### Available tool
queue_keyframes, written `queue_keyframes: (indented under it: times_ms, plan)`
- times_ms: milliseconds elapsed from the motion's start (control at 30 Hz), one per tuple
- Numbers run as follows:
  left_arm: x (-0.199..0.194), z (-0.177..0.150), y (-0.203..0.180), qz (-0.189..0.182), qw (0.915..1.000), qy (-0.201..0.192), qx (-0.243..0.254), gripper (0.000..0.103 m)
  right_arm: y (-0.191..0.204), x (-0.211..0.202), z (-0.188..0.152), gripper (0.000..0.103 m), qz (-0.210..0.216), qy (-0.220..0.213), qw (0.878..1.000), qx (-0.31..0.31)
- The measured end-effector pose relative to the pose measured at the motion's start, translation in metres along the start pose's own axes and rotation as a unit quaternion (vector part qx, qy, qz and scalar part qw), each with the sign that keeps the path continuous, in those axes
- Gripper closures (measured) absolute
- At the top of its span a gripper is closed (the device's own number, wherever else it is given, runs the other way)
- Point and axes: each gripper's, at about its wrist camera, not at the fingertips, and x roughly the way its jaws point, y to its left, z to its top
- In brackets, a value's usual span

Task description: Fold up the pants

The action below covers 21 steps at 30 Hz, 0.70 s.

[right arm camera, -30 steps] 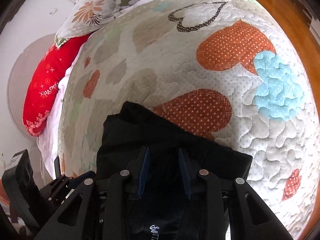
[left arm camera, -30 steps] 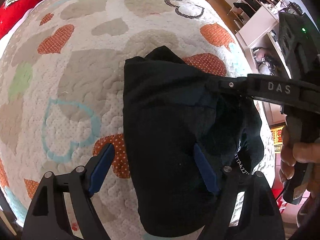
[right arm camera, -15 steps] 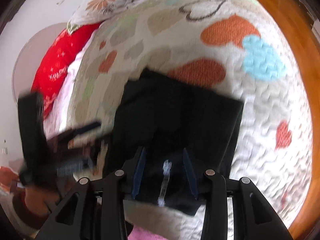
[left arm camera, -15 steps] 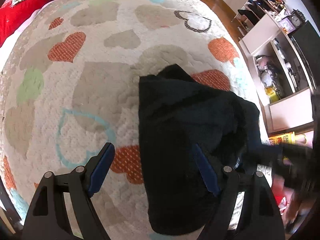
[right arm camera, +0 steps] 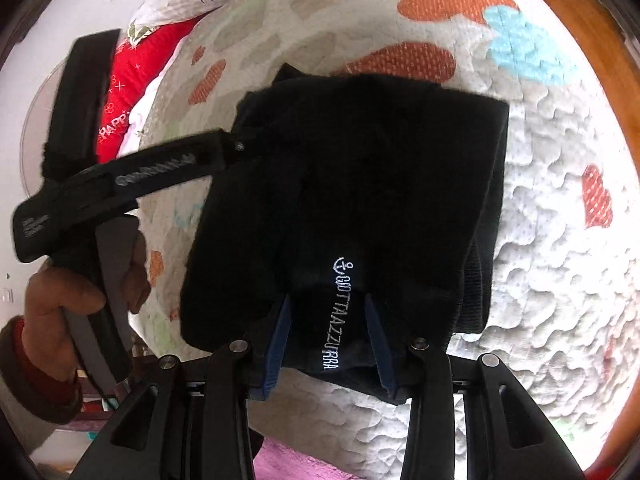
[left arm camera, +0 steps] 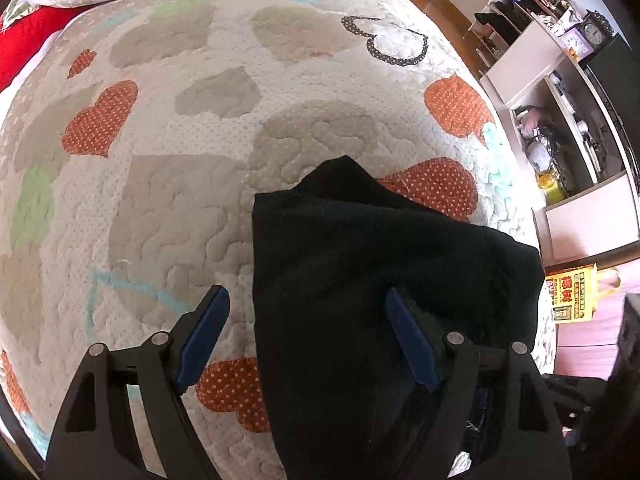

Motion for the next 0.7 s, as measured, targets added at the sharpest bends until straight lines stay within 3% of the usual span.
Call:
queue_keyframes:
  times_ms: [100, 167, 233, 600, 700]
  plan:
    - [-0.005, 0.000, 0.001, -0.001, 1.0000, 0.000, 0.003, 0.022, -0.003, -0.022, 0.006, 0.060, -0.011, -0.037, 0.999, 0.010]
    - [-0.009, -0.002, 0.003, -0.004, 1.0000, 0.002, 0.002, 0.022, -0.011, -0.032, 0.010, 0.044, -0.022, -0.057, 0.998, 0.024]
    - [-0.011, -0.003, 0.006, -0.006, 1.0000, 0.003, -0.001, 0.022, -0.022, -0.036, 0.013, 0.040, -0.034, -0.068, 0.996, 0.044]
    - [-0.005, -0.004, 0.017, -0.036, 0.9993, 0.005, -0.009, 0.022, -0.060, -0.001, 0.023, 0.038, 0.024, -0.062, 0.993, 0.098]
    - [-0.002, -0.002, 0.017, -0.043, 0.9990, 0.006, -0.009, 0.022, -0.061, 0.001, 0.024, 0.044, 0.031, -0.059, 0.992, 0.103]
